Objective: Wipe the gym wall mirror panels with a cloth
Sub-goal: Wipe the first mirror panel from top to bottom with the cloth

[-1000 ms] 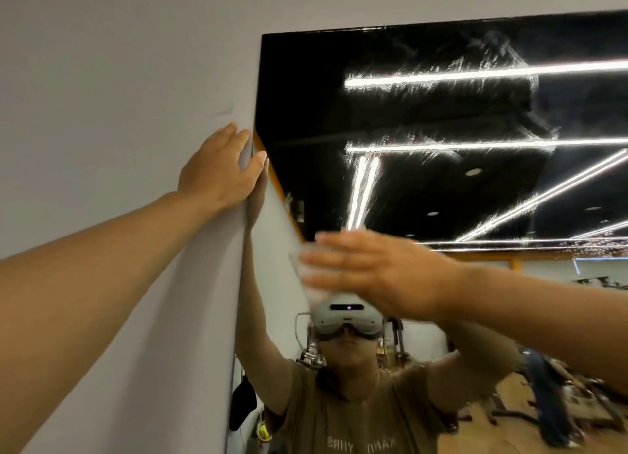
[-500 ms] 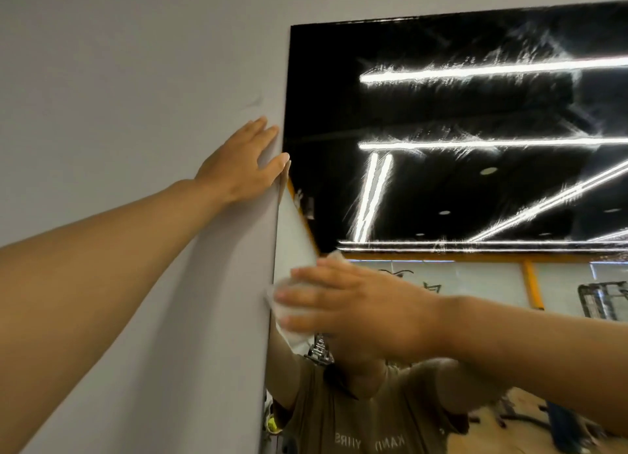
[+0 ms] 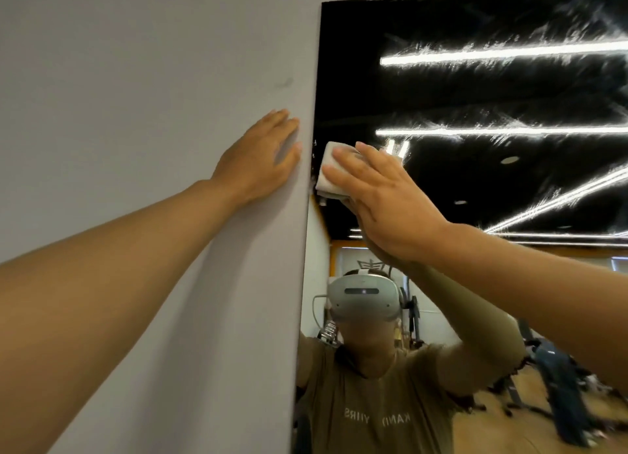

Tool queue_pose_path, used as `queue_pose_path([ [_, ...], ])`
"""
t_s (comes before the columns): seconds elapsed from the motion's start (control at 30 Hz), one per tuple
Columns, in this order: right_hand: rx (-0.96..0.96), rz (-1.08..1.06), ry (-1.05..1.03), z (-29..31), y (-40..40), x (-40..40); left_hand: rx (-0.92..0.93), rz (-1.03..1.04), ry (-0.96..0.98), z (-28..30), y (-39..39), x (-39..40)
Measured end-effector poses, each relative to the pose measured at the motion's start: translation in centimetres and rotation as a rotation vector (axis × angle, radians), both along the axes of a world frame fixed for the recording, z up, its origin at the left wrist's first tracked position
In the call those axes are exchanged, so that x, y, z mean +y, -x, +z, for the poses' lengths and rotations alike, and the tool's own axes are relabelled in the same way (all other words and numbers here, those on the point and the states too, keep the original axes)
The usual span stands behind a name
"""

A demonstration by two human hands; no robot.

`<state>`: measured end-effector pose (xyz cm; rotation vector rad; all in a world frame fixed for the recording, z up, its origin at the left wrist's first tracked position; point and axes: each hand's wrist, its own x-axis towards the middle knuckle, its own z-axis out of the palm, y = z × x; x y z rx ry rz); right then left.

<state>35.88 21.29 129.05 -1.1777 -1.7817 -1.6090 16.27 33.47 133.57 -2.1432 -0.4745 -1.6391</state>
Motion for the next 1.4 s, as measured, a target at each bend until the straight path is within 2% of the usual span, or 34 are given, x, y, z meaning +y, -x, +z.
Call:
queue_pose_path([
  [0.13, -0.224, -0.079, 0.154, -8.6, -0.8, -0.6, -0.087, -0.055, -0.004, -7.4, 0.7, 1.0],
  [0.27, -0.463, -0.212, 0.326, -18.2, -1.9, -2.7, -0.030, -0.071, 0.012, -18.0, 0.3, 0.9],
  [0.33, -0.584, -0.259, 0.368, -20.0, -2.6, -3.5, -0.024, -0.080, 0.024, -22.5, -0.5, 0.5],
  [0.4, -0.625, -0.260, 0.372, -19.7, -2.9, -3.9, -0.043, -0.079, 0.054, -25.9, -1.5, 0.0],
  [0.5, -0.511, -0.181, 0.252, -16.4, -2.5, -3.5, -0.087, -0.072, 0.087, -28.4, -2.7, -0.6],
  [0.67, -0.018, -0.168, -0.151, -5.6, -3.9, -3.0, -0.147, -0.045, 0.131, -28.7, -4.0, -1.5],
  [0.73, 0.160, -0.141, -0.207, -3.8, -4.3, -3.6, -0.172, -0.038, 0.158, -28.8, -4.4, -1.9],
  [0.8, 0.194, -0.118, -0.223, -4.8, -4.4, -3.8, -0.190, -0.037, 0.178, -29.0, -4.8, -2.2],
  [0.87, 0.019, -0.123, -0.158, -8.1, -4.8, -4.0, -0.198, -0.019, 0.189, -29.2, -5.1, -2.5],
  [1.03, -0.467, -0.197, 0.196, -20.0, -7.2, -6.6, -0.210, 0.023, 0.210, -29.4, -5.4, -3.1],
  [1.13, -0.602, -0.230, 0.289, -21.3, -9.1, -8.5, -0.213, 0.038, 0.223, -29.3, -5.5, -3.3],
  [1.23, -0.497, -0.202, 0.233, -17.3, -10.3, -9.5, -0.215, 0.045, 0.238, -29.3, -5.5, -3.0],
  [1.4, 0.097, -0.138, -0.145, -6.8, -13.1, -11.2, -0.234, 0.067, 0.280, -29.2, -5.8, -3.3],
])
